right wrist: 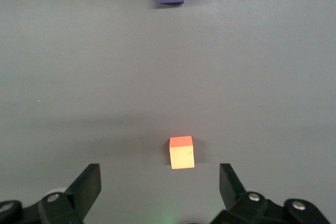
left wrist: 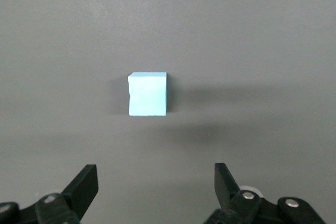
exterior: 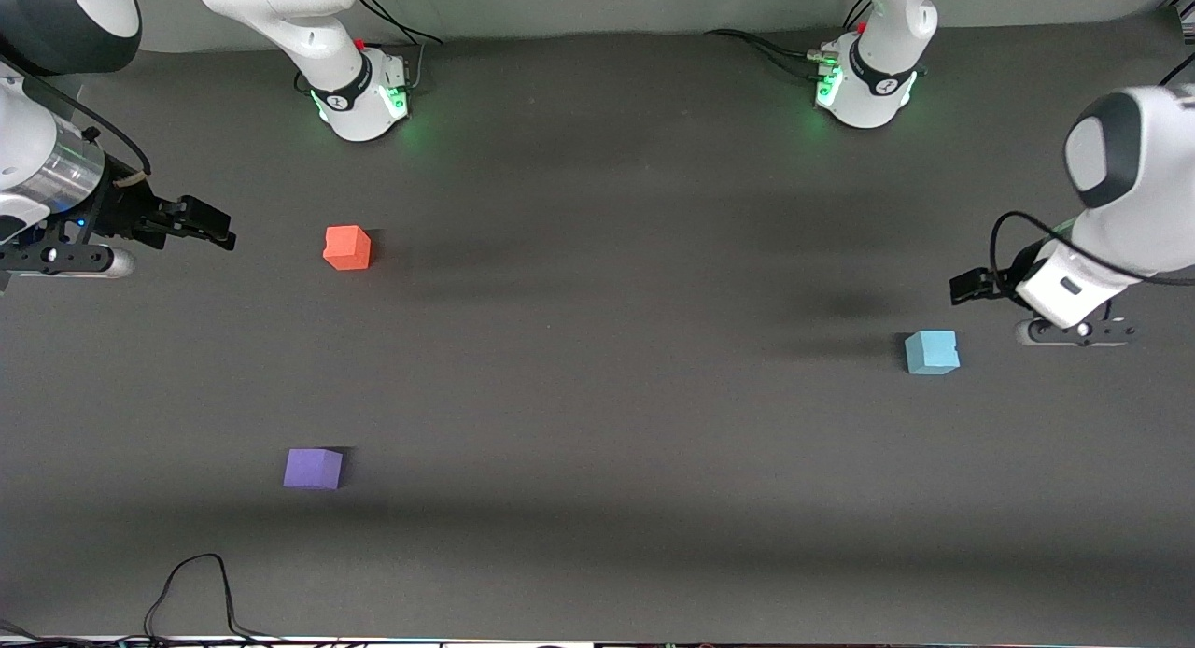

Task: Place blue block between orange and purple blocks
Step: 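Move the left gripper down over the light blue cube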

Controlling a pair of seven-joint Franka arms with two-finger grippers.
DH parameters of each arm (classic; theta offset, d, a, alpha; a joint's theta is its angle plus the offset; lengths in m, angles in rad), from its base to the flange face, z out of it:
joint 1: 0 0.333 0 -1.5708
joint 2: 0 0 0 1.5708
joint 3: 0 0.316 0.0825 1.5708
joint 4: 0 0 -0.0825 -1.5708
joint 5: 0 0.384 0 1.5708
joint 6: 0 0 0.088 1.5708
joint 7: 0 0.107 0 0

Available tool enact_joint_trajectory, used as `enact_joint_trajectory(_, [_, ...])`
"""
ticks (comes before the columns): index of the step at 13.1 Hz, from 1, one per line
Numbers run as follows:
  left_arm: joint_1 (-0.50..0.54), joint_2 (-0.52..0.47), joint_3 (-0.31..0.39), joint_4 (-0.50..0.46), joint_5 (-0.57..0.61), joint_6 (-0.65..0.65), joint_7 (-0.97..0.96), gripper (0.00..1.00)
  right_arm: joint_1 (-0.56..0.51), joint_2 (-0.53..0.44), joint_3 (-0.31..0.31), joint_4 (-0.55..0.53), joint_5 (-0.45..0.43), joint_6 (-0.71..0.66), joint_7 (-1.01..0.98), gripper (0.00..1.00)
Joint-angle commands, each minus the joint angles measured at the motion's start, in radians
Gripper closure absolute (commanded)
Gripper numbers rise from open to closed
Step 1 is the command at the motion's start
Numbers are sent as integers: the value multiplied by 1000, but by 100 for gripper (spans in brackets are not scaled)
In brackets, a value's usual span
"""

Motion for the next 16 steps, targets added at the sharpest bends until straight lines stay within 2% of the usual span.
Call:
enact_joint_trajectory(1, [34, 106, -2, -1, -13, 114, 76, 1, 9, 0, -6, -9, -29, 20, 24, 0])
enact_joint_trajectory(3, [34, 169, -2, -1, -15, 177, 79, 1, 9, -6, -6, -14, -37, 18, 24, 0])
enact_joint_trajectory(6, [32, 221, -2, -1, -15, 199, 79, 1, 11, -22, -6, -22, -35, 6, 25, 0])
enact_joint_trajectory(16, [32, 319, -4, 1, 4, 310, 156, 2, 11, -34, -6, -32, -29, -14, 22, 0])
